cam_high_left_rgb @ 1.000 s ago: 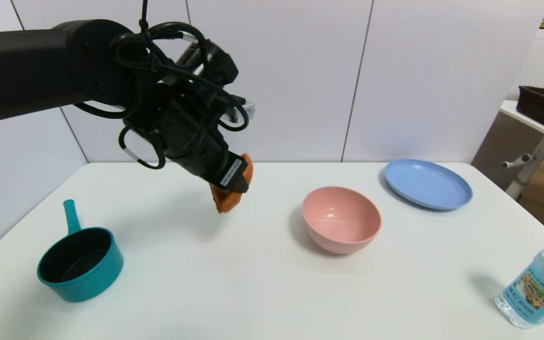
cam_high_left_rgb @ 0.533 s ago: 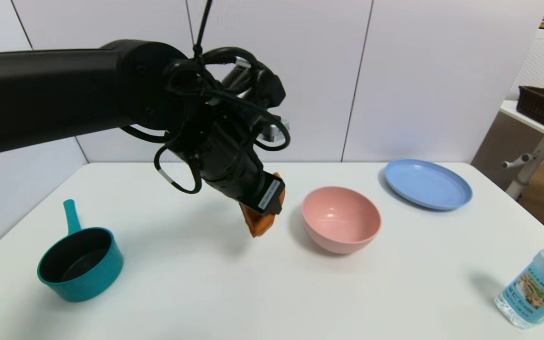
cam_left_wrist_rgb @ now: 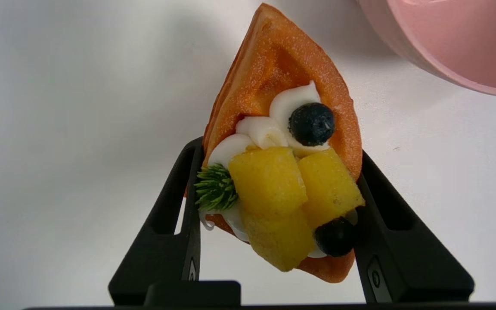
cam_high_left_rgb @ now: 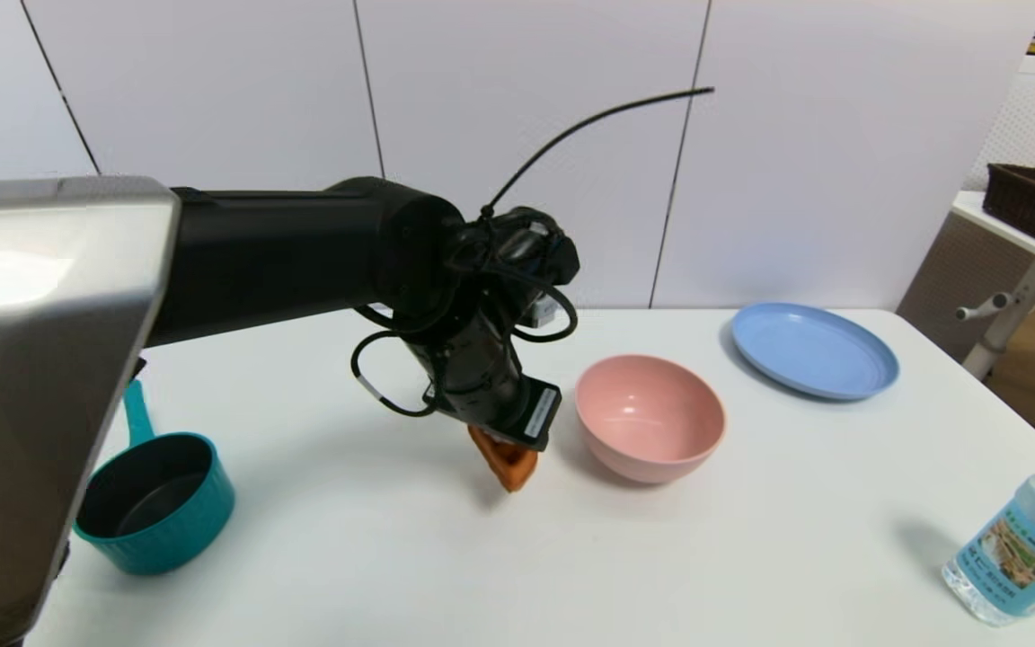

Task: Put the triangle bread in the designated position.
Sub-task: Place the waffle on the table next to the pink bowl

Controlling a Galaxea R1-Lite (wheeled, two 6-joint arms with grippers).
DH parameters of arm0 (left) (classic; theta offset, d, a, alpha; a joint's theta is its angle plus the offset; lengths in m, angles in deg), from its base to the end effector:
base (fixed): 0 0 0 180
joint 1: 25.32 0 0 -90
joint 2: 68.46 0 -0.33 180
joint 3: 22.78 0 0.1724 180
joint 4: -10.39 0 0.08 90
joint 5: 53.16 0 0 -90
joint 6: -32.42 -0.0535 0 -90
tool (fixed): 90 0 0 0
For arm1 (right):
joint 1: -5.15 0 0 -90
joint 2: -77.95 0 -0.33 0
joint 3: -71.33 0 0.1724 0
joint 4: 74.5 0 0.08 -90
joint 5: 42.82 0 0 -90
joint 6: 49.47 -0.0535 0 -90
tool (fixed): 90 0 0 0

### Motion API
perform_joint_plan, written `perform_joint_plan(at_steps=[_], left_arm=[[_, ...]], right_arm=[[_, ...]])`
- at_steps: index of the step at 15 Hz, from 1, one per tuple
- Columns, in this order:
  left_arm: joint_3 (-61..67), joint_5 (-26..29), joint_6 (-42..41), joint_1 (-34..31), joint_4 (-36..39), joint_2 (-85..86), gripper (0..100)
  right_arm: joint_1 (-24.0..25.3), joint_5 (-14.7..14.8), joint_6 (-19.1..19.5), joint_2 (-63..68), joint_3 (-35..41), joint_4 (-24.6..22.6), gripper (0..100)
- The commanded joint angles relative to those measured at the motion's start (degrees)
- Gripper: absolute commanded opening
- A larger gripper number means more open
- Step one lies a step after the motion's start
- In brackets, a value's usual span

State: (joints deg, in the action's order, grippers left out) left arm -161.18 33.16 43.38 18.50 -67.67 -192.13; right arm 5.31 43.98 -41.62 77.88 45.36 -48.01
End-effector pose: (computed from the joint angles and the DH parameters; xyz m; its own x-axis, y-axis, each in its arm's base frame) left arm 0.2979 -0.2811 0.1993 0.3676 -0.2638 -0.8918 0.5354 0.8441 -0.0290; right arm -0.0417 0.0029 0.0742 0.9983 0.0586 -0.0078 -0.0591 0.9889 -0.1361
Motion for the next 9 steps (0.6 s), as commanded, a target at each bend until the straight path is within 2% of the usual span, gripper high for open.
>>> perform_joint_plan(at_steps=[1, 6, 9], left_arm=[[-0.2, -0.1, 0.7, -0.1, 1.0, -5.2, 0], [-0.2, -0.1, 4.1, -0.3, 8.6, -6.8, 0], [-0.2, -0.1, 7.7, -0.8, 9.5, -6.8, 0]], right_arm=[[0.0, -0.1, 0.1, 0.1, 0.1, 0.0, 100], [0.0, -0.1, 0.1, 0.1, 0.1, 0.0, 100], [0.0, -0.1, 0.1, 0.1, 0.1, 0.0, 100]])
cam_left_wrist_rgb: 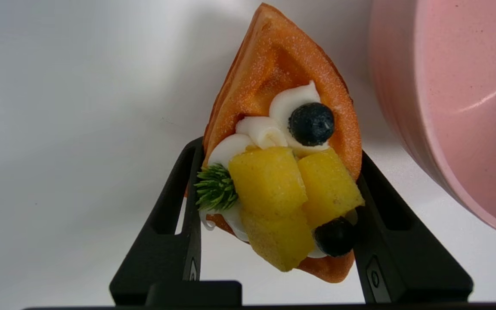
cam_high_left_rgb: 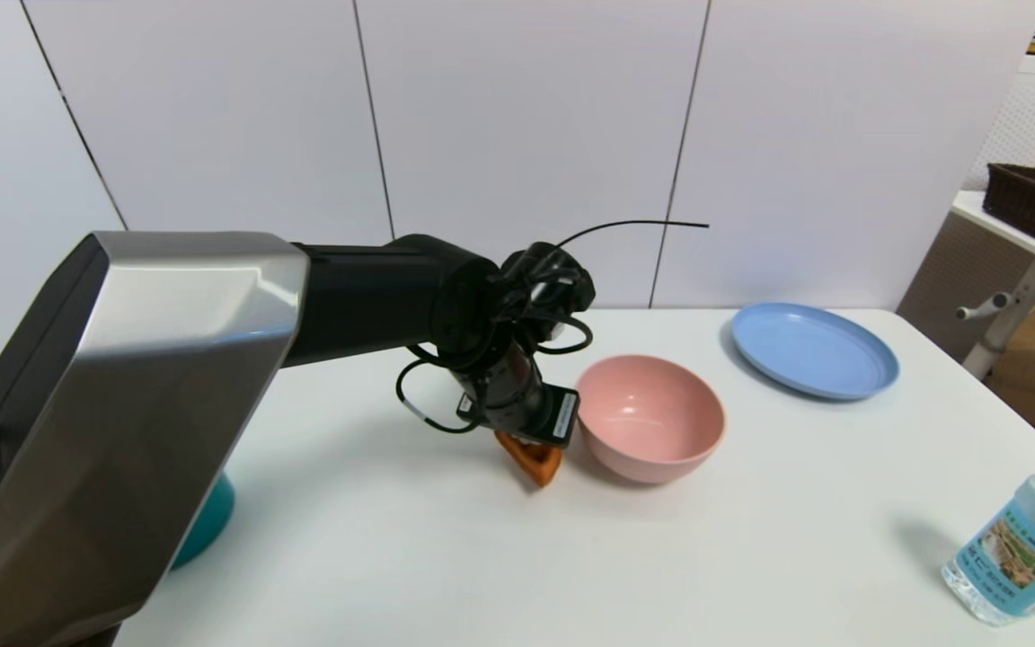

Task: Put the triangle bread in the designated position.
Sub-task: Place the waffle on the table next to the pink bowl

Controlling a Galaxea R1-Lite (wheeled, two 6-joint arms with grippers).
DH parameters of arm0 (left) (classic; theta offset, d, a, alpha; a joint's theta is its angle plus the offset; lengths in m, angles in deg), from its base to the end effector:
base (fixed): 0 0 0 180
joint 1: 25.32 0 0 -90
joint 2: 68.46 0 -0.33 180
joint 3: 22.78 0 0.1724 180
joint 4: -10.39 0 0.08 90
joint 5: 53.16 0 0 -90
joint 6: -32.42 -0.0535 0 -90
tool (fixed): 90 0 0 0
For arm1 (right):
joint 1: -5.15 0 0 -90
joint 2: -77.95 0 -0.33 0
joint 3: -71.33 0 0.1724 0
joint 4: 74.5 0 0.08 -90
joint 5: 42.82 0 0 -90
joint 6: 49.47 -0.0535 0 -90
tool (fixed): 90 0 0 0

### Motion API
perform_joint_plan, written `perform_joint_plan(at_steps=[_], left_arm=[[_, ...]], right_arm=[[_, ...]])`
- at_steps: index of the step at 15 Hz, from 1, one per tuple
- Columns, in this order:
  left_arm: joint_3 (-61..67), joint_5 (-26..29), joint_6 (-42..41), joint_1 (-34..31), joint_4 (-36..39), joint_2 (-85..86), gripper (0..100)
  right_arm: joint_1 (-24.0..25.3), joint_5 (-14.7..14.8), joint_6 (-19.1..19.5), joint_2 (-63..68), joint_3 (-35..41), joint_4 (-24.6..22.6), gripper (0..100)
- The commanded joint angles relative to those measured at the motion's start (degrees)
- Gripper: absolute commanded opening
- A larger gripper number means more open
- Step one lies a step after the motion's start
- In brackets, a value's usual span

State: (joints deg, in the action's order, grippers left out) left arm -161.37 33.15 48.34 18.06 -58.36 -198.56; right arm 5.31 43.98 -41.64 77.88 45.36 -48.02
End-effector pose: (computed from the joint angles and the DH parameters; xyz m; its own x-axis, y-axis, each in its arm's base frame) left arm 0.3289 -0.3061 0.1621 0.4040 -0.2932 -0.8665 0.4637 0.8822 -0.0823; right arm -0.0417 0.0029 0.0743 0.9983 0.0586 -0.0077 -0.0591 0.9890 -0.1358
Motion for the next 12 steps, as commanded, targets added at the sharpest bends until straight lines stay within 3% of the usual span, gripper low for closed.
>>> perform_joint_plan(at_steps=[1, 8, 9, 12], left_arm=[[-0.1, -0.1, 3.0, -0.8, 0.1, -0.4, 0], [-0.1, -0.8, 2.7, -1.8, 0.1, -0.7, 0], [0.0, -0.8, 2.8, -1.8, 0.1, -0.8, 100], [0.0, -0.7, 2.3, -1.8, 1.7, -0.9, 100]], right_arm=[[0.0, -0.1, 0.1, 0.1, 0.1, 0.0, 100], [0.0, -0.1, 0.1, 0.1, 0.1, 0.0, 100], [0.0, -0.1, 0.1, 0.1, 0.1, 0.0, 100], [0.0, -0.1, 0.1, 0.1, 0.1, 0.0, 100]])
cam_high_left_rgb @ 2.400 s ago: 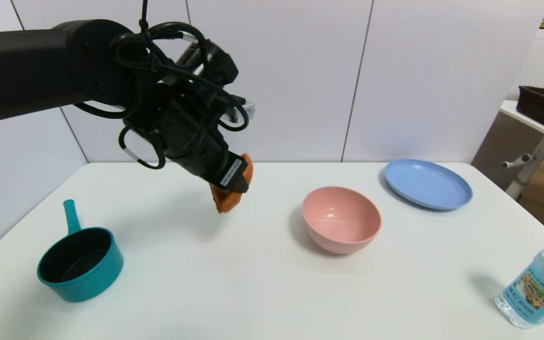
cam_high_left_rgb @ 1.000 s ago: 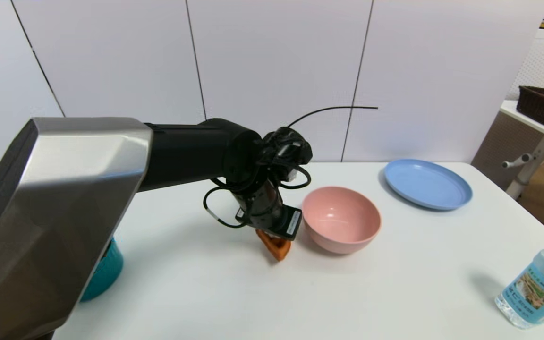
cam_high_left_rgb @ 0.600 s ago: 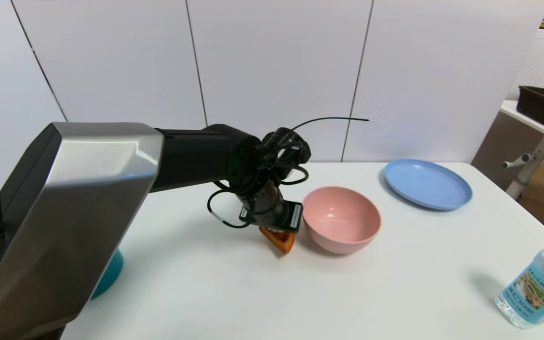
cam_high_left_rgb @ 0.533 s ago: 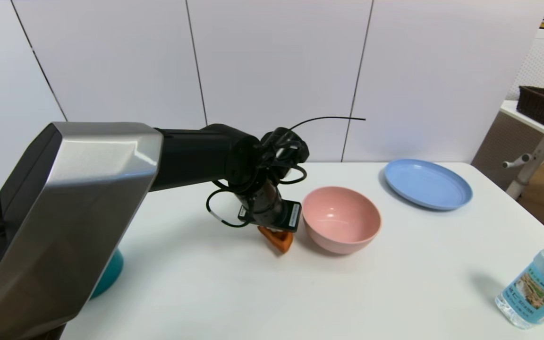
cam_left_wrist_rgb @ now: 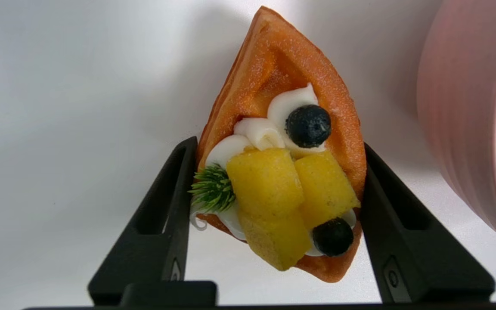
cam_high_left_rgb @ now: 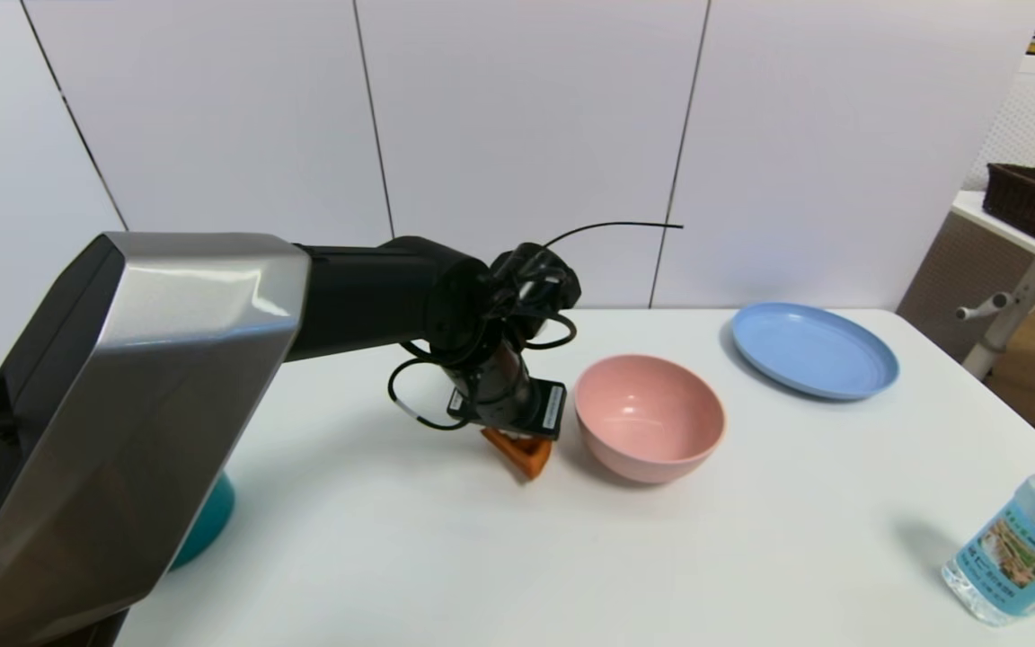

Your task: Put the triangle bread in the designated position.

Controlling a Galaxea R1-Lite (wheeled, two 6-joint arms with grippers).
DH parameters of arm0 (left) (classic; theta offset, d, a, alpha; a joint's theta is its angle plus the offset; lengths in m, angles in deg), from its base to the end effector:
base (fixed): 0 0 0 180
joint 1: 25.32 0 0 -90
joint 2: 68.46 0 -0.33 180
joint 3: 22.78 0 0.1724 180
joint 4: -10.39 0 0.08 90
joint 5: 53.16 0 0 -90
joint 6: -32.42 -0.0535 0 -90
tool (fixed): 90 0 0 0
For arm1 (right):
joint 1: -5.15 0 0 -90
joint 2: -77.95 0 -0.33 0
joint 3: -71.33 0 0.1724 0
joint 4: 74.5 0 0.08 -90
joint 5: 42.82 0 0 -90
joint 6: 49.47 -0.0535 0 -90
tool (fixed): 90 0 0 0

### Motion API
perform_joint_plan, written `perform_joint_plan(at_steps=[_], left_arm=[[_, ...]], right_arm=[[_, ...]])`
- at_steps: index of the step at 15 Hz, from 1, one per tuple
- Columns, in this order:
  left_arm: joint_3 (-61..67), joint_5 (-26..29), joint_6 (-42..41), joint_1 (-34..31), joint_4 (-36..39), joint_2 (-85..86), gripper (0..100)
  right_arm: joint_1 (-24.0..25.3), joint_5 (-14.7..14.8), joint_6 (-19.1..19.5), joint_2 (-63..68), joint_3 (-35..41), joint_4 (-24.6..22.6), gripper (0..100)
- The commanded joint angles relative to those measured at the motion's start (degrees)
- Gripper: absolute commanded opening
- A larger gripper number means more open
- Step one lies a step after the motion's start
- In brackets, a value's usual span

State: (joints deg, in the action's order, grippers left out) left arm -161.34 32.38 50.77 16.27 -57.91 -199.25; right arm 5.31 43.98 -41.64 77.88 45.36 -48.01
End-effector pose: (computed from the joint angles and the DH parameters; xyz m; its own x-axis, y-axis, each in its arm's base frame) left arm 0.3408 -0.2969 0.1571 0.4185 -0.2674 -0.8680 0.3960 0.9138 -0.0906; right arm -0.0417 0.0029 0.0742 0.9983 0.0586 -0.0078 -0.0591 0.9890 -0.1358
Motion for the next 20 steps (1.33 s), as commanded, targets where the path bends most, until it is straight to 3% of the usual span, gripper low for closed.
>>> perform_joint_plan(at_steps=[1, 8, 14, 16, 20], left_arm=[[0.0, 0.1, -0.1, 0.0, 2.4, -0.5, 100], [-0.2, 0.1, 0.0, -0.1, 2.2, 2.6, 100], [0.2, 0.0, -1.5, -1.1, -8.1, 21.2, 100], [0.2, -3.3, -8.3, -3.0, -13.1, 33.5, 100], [0.4, -18.0, -22.3, -9.1, -13.9, 52.9, 100]], right_arm=[[0.0, -0.1, 0.1, 0.1, 0.1, 0.0, 100], [0.0, -0.1, 0.1, 0.1, 0.1, 0.0, 100], [0.0, -0.1, 0.1, 0.1, 0.1, 0.0, 100], [0.0, -0.1, 0.1, 0.1, 0.1, 0.0, 100], [0.0, -0.1, 0.1, 0.1, 0.1, 0.0, 100]])
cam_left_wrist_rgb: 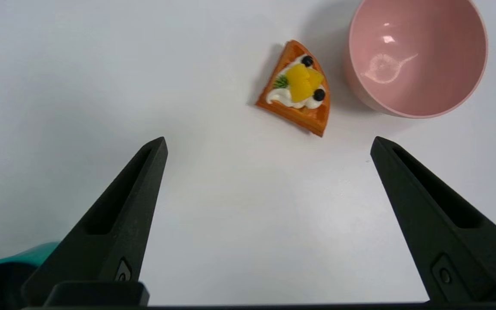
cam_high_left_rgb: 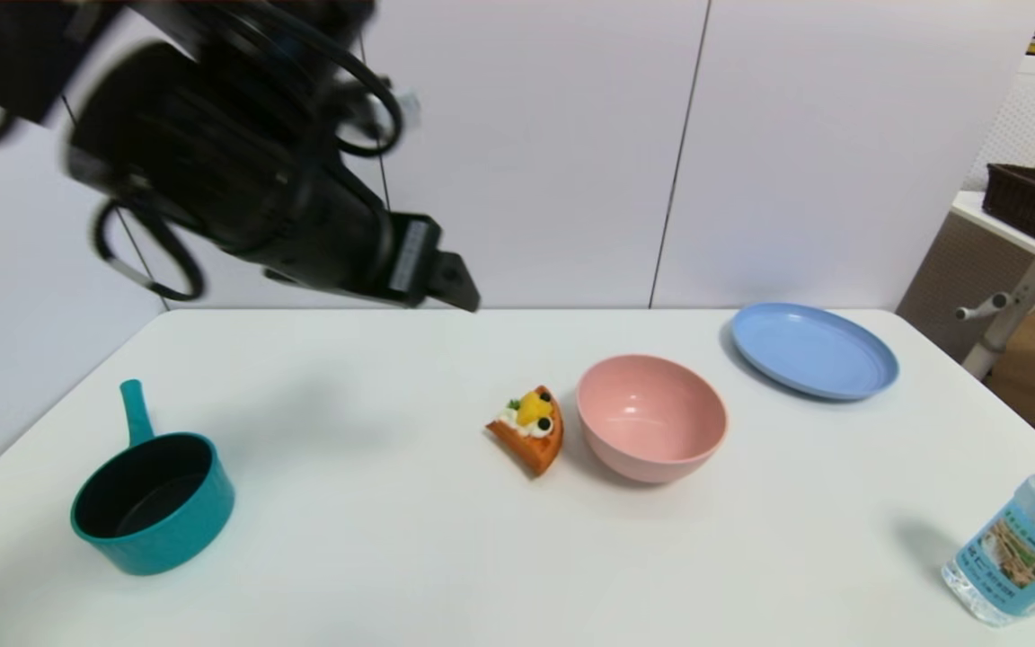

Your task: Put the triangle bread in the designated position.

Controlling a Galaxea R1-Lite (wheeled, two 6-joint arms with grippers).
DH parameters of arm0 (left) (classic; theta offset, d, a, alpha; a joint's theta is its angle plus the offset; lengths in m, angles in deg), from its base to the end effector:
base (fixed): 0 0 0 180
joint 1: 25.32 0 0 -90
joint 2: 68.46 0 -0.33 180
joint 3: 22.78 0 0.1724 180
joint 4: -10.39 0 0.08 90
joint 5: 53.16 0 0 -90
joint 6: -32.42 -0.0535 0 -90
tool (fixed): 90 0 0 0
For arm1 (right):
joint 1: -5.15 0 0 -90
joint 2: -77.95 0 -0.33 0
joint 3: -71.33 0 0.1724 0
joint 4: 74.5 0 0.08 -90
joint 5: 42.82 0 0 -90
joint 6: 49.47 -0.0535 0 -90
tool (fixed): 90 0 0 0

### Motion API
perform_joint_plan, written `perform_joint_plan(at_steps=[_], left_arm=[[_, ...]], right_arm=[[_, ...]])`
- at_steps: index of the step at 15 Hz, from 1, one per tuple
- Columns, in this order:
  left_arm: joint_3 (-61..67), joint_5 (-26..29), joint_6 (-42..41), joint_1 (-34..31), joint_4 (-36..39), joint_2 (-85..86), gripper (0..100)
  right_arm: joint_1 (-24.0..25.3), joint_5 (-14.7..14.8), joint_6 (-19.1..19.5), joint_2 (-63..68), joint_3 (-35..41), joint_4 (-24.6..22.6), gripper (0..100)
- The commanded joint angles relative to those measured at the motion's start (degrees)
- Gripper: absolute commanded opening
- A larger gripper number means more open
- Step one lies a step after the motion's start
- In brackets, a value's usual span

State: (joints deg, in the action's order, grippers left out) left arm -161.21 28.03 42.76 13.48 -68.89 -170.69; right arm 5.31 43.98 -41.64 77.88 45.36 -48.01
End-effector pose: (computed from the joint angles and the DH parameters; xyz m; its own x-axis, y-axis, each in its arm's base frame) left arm 0.2437 -0.1854 0.3336 0.6585 -0.3329 -0.6750 0.4278 0.9034 -0.0282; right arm -0.0417 0.0029 0.0742 0.9983 0.0586 -0.0078 -0.0591 0.9890 -0.1358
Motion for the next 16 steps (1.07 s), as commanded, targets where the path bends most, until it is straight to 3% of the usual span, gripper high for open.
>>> perform_joint_plan(at_steps=[1, 2, 5, 6, 13, 16], left_arm=[[1.4, -13.8, -17.6, -10.0, -2.9, 28.1, 100], [6.0, -10.3, -22.6, -17.6, -1.4, 32.9, 100], [28.3, 11.6, -24.2, -31.3, 11.6, 46.1, 100], [37.6, 13.7, -24.0, -33.9, 15.9, 51.2, 100], [91.0, 13.8, -21.8, -35.0, 45.1, 76.8, 100], [105.7, 13.9, -20.1, -35.6, 50.1, 86.8, 100]], right_arm=[[0.0, -0.1, 0.1, 0.1, 0.1, 0.0, 100], [0.0, -0.1, 0.1, 0.1, 0.1, 0.0, 100], [0.0, -0.1, 0.1, 0.1, 0.1, 0.0, 100], [0.0, -0.1, 0.1, 0.1, 0.1, 0.0, 100], [0.0, -0.1, 0.1, 0.1, 0.1, 0.0, 100], [0.0, -0.1, 0.1, 0.1, 0.1, 0.0, 100]])
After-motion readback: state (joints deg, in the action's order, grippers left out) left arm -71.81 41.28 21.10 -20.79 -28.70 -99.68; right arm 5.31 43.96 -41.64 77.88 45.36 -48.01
